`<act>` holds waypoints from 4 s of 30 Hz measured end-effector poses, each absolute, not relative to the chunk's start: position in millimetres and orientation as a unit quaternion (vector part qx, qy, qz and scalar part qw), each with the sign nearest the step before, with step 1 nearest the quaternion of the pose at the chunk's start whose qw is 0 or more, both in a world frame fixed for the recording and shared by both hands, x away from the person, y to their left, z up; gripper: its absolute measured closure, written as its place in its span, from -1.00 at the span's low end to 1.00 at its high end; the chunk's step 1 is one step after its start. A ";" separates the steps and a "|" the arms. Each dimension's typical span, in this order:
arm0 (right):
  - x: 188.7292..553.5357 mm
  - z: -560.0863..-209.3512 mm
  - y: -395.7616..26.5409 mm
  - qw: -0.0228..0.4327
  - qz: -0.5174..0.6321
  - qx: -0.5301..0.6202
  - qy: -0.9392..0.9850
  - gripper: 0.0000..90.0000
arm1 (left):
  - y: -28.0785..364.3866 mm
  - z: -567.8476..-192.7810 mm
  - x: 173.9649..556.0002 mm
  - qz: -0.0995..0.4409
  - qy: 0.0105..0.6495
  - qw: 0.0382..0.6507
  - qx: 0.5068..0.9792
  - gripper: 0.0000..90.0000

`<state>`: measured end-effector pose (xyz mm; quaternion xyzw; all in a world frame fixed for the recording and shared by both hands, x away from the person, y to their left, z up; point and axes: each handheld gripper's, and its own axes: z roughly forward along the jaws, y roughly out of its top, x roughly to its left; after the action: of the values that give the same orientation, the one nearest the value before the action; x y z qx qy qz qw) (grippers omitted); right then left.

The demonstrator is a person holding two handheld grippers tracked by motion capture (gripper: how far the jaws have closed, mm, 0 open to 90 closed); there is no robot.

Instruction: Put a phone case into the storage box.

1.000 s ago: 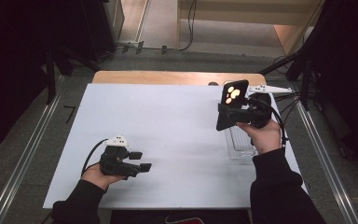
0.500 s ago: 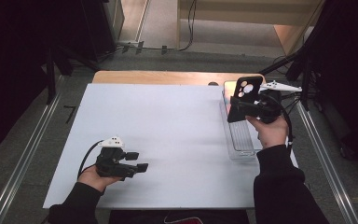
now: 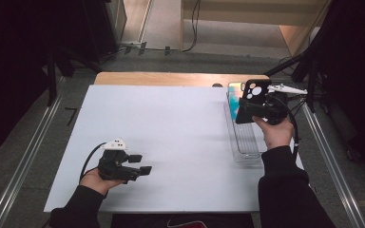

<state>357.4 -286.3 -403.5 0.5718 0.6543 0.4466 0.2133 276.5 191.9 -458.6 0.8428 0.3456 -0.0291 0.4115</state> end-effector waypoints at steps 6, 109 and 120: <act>368.1 -413.9 -286.8 0.217 0.437 0.583 0.650 -0.71 | 192.6 -458.6 276.6 -0.028 0.350 0.414 0.840 -0.28; 418.4 -417.8 -229.5 0.126 0.412 0.555 0.712 -1.00 | 191.8 -460.4 283.6 -0.042 0.355 0.420 0.834 -0.28; 410.3 -424.3 -208.7 0.097 0.403 0.534 0.737 -1.00 | 195.7 -458.3 284.2 -0.040 0.359 0.422 0.831 -0.28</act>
<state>410.3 -208.7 -424.3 0.5337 0.7369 0.4034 0.0974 284.2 195.7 -458.3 0.8313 0.3591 -0.0397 0.4225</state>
